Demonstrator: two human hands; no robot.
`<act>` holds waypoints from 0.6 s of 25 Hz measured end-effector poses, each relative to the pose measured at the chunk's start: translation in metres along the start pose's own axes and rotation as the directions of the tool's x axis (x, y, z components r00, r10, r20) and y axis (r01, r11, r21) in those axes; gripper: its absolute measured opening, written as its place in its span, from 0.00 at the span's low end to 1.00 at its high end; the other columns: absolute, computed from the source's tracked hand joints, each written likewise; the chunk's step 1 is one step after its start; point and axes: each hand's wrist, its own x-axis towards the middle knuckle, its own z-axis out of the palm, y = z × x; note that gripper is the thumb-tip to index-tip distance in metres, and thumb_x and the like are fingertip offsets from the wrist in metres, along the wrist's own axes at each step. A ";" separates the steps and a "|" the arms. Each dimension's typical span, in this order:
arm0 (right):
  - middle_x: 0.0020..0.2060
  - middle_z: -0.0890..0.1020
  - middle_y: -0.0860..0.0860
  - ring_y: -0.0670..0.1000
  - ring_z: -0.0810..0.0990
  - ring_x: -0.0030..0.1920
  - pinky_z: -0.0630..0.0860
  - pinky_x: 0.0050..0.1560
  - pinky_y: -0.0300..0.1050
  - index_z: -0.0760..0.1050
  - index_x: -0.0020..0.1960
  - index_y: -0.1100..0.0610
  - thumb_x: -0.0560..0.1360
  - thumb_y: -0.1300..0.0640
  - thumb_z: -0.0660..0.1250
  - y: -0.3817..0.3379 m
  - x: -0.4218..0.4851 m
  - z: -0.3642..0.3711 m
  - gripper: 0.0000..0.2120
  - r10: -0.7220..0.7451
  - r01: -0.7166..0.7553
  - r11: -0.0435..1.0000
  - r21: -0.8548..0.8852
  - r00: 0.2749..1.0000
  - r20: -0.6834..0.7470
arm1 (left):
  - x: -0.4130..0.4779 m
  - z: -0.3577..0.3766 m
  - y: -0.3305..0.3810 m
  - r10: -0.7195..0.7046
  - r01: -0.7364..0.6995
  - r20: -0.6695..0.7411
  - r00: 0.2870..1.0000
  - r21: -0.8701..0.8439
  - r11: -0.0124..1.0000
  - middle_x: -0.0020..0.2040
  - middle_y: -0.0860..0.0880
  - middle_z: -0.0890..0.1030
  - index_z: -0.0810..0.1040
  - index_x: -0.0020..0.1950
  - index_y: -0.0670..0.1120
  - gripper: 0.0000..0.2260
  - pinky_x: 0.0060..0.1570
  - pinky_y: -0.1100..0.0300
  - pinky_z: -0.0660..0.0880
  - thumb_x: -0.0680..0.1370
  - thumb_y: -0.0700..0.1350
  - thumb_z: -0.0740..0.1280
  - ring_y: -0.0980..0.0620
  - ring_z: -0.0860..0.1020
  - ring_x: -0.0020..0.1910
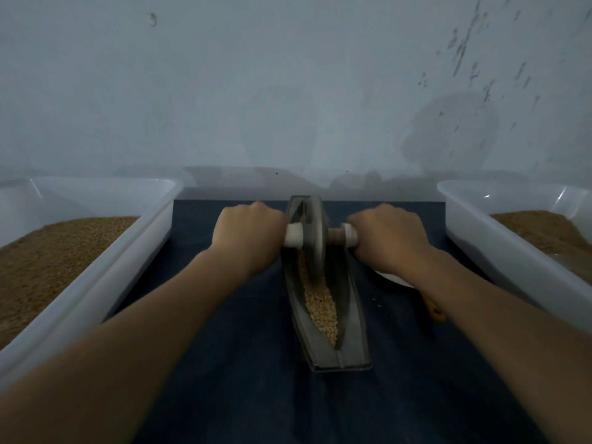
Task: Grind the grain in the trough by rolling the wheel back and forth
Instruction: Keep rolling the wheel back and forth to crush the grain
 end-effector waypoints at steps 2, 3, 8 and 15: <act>0.28 0.68 0.43 0.45 0.64 0.27 0.55 0.28 0.39 0.60 0.31 0.44 0.67 0.47 0.71 0.001 -0.039 -0.008 0.19 -0.074 0.070 0.996 -0.048 0.992 -0.098 | -0.035 -0.005 0.004 0.034 -0.033 -0.062 0.997 0.010 0.999 0.32 0.53 0.63 0.73 0.44 0.53 0.07 0.27 0.57 0.59 0.73 0.50 0.70 0.52 0.63 0.27; 0.25 0.64 0.42 0.43 0.60 0.25 0.51 0.27 0.37 0.57 0.30 0.43 0.64 0.47 0.72 0.002 -0.053 -0.014 0.22 -0.112 0.102 0.992 -0.078 0.984 -0.136 | -0.049 -0.008 0.005 0.058 -0.056 -0.098 0.993 0.021 0.998 0.30 0.54 0.60 0.68 0.41 0.53 0.12 0.26 0.59 0.55 0.72 0.51 0.72 0.54 0.58 0.26; 0.25 0.64 0.42 0.45 0.62 0.24 0.51 0.27 0.37 0.58 0.30 0.44 0.64 0.48 0.73 0.000 -0.044 -0.015 0.22 -0.111 0.092 0.985 -0.148 0.985 -0.129 | -0.044 0.000 0.001 0.022 -0.023 -0.044 0.999 -0.028 0.999 0.32 0.54 0.61 0.67 0.42 0.54 0.10 0.27 0.58 0.58 0.74 0.51 0.69 0.53 0.60 0.26; 0.38 0.79 0.47 0.53 0.77 0.38 0.68 0.34 0.44 0.73 0.40 0.48 0.73 0.48 0.67 0.002 0.030 0.011 0.06 0.018 -0.019 0.999 0.037 0.999 0.038 | 0.030 0.001 0.001 -0.019 0.019 0.034 0.999 -0.008 1.000 0.39 0.49 0.73 0.78 0.52 0.49 0.06 0.34 0.52 0.71 0.76 0.44 0.66 0.45 0.75 0.37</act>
